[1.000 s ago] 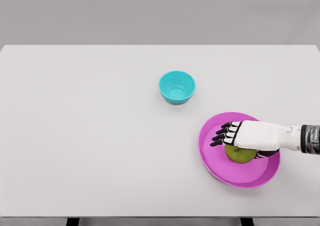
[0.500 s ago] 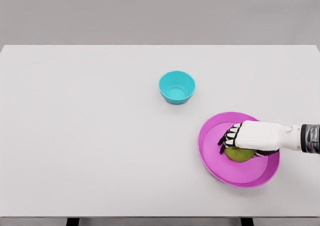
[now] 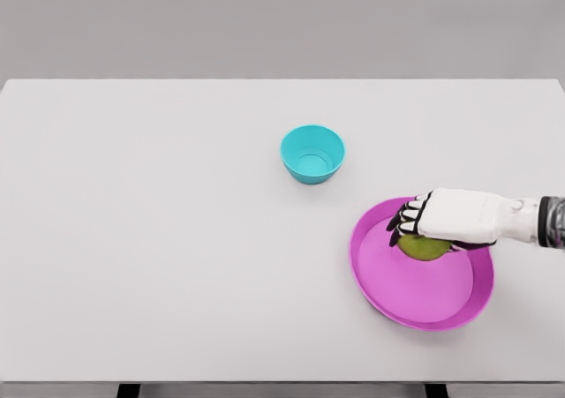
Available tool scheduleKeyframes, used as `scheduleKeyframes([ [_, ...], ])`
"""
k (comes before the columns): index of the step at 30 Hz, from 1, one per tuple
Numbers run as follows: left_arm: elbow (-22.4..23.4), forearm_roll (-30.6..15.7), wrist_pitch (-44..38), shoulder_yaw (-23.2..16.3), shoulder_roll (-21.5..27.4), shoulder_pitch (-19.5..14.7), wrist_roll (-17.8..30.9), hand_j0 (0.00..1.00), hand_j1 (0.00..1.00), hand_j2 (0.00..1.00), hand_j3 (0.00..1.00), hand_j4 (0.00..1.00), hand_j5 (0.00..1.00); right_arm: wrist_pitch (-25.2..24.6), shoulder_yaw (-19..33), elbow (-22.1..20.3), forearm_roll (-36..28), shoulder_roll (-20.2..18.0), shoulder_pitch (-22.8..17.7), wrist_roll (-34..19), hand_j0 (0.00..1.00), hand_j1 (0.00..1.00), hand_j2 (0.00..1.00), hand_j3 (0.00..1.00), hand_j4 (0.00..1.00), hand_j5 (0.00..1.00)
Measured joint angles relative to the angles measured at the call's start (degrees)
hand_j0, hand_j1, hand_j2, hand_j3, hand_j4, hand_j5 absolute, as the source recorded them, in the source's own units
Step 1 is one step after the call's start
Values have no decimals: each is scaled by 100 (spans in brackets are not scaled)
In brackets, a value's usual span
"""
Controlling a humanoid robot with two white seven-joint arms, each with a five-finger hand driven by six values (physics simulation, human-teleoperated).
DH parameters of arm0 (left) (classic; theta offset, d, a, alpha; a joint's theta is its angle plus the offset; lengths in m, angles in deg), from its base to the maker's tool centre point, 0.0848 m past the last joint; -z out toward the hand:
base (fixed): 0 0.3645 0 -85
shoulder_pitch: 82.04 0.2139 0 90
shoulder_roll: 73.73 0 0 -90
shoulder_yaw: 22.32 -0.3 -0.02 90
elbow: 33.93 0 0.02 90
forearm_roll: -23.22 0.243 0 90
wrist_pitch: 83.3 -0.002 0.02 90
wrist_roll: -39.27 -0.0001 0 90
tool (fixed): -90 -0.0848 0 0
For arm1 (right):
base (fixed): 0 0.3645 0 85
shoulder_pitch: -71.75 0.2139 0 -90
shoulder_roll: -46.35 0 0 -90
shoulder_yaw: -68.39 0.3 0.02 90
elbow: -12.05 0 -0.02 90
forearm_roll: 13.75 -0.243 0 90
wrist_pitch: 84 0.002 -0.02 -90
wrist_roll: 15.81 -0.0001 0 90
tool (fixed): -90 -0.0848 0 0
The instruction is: Put the apple from the pink plate into the blue bowl with your right arm
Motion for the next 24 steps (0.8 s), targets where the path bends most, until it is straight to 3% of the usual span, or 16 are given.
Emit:
scheduleKeyframes([
  [14, 0, 0, 0, 0, 0, 0, 0, 100, 100, 100, 100, 100, 100, 5, 426, 49, 6, 273, 167, 5, 63, 63, 63, 63, 63, 63],
  [20, 0, 0, 0, 0, 0, 0, 0, 100, 100, 100, 100, 100, 100, 4, 669, 149, 56, 555, 176, -21, 63, 63, 63, 63, 63, 63],
  [24, 0, 0, 0, 0, 0, 0, 0, 100, 100, 100, 100, 100, 100, 2, 726, 383, 91, 842, 413, -72, 63, 63, 63, 63, 63, 63],
])
